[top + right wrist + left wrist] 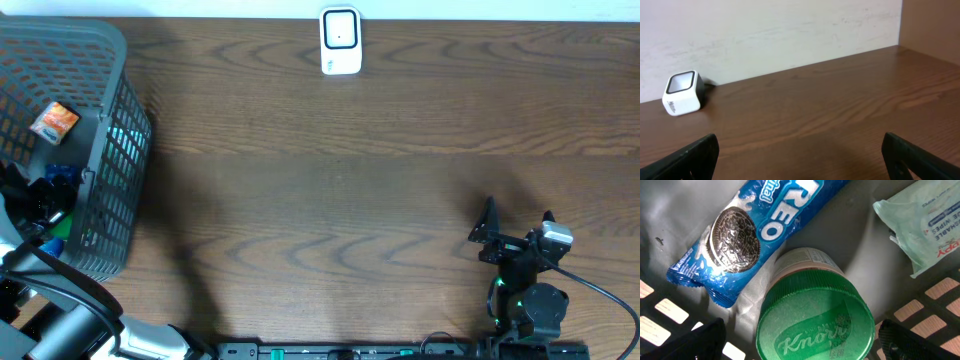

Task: Scan the item barcode
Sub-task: 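Lower the left gripper into the basket and grasp the Knorr jar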

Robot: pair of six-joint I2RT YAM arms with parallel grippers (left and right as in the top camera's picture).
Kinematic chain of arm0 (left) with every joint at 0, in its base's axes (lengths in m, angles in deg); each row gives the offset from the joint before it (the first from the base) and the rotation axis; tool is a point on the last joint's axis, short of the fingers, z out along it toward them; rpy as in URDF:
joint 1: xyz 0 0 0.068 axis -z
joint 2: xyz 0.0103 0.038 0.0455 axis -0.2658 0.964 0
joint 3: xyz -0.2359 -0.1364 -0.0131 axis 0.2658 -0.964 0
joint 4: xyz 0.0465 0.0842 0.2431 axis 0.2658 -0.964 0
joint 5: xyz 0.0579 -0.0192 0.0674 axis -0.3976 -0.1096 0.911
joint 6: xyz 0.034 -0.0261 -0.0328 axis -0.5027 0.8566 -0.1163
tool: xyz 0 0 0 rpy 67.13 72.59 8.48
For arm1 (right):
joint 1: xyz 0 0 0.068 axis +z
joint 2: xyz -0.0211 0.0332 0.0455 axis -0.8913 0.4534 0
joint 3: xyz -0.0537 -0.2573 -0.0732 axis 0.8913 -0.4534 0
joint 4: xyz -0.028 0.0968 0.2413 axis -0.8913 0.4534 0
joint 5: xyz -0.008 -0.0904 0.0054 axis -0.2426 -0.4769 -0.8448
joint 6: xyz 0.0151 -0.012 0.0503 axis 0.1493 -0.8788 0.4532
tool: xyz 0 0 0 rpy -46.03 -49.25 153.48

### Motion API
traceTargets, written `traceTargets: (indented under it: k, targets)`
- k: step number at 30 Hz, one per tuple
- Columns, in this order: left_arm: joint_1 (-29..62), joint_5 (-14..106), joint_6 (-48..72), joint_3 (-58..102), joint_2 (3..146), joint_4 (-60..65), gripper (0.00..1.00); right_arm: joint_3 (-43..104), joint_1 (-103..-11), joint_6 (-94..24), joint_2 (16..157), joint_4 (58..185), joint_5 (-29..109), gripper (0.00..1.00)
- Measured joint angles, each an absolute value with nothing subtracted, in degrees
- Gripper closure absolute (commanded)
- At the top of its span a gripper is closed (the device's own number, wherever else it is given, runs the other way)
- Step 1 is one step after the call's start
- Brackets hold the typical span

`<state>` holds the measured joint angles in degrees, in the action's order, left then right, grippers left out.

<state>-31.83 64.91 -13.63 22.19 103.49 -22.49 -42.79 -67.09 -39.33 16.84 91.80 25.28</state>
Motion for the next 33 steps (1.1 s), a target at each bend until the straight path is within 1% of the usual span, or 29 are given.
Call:
traceTargets:
  k: [8, 18, 19, 22, 24, 29, 33]
  targets:
    - [-31.83, 64.91, -13.63, 22.08, 105.51, -21.47, 0.02, -42.79, -67.09, -39.31, 16.84, 91.8, 25.28, 0.01]
    - [-31.83, 64.93, -13.63, 22.08, 112.54, -21.38, 0.01, -42.79, -67.09, -39.33, 16.84, 91.8, 25.28, 0.01]
    - [-31.83, 64.91, -13.6, 22.08, 113.05, -21.62, 0.05, -42.79, -67.09, -39.33, 16.84, 91.8, 25.28, 0.01]
    - [-31.83, 64.87, -13.34, 22.06, 113.66, -21.99, 0.25, -42.79, -67.09, -39.31, 16.84, 91.8, 25.28, 0.01]
    - [-31.83, 64.85, -13.39, 22.06, 113.66, -22.14, 0.34, -42.79, -67.09, -39.33, 16.84, 91.8, 25.28, 0.01]
    - [-31.85, 64.96, -13.6, 22.1, 113.44, -22.49, 0.43, -42.79, -67.09, -39.31, 16.84, 91.8, 25.28, 0.01]
    - [-31.83, 64.93, -13.63, 22.1, 113.31, -22.56, 0.43, -42.79, -67.09, -39.33, 16.84, 91.8, 25.28, 0.01]
